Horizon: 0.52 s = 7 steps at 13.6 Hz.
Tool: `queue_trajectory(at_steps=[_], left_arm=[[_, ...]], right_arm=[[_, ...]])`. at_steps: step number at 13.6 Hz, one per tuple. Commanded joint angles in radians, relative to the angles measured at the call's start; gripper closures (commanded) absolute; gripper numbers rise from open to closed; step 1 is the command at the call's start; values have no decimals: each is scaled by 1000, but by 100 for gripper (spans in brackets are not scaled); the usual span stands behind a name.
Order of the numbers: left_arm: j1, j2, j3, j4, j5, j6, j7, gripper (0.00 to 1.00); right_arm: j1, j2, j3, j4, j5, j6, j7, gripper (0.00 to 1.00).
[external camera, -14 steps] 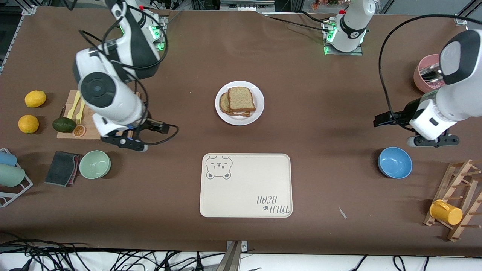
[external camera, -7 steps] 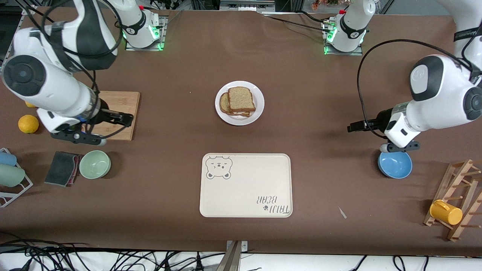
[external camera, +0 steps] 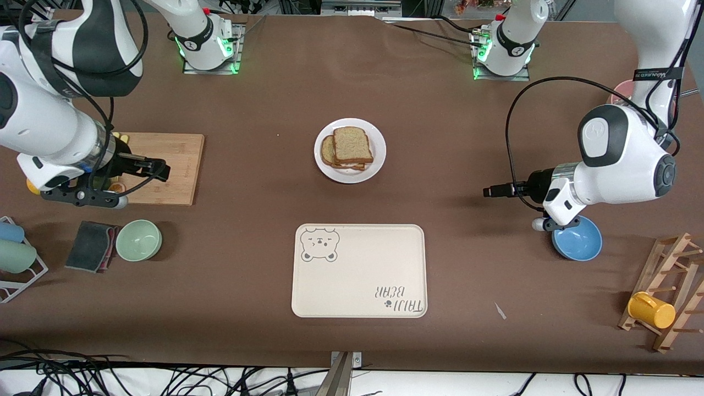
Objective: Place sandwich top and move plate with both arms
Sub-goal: 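Withdraw the right gripper while the left gripper reaches toward the plate, then move the left gripper to the white plate rim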
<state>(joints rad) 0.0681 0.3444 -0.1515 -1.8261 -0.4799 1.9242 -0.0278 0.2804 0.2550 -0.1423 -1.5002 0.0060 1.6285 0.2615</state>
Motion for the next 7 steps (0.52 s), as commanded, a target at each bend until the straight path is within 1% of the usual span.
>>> queue_trajectory(at_steps=[1,3,4,5,7], left_arm=[[7,2,-19,-16,-32,54,32,0],[10,-4,-31,-41,-32,101,43,0],[9,-4,-31,-54,-35,104,72,0],[12,-13,-33,-91,-80,119,121,0],[10,-41,-31,-188,-225,147,273,0]], right_arm=[[2,-31,-48,-3,75,-19,-98,0],[-3,-51,-68,-3,75,-19,-214,0],[-38,-71,-62,-5,74,-21,-222,0],[-76,-92,-45,-9,72,-39,-219,0],[-89,-99,-34,-14,65,-59,-212,0]])
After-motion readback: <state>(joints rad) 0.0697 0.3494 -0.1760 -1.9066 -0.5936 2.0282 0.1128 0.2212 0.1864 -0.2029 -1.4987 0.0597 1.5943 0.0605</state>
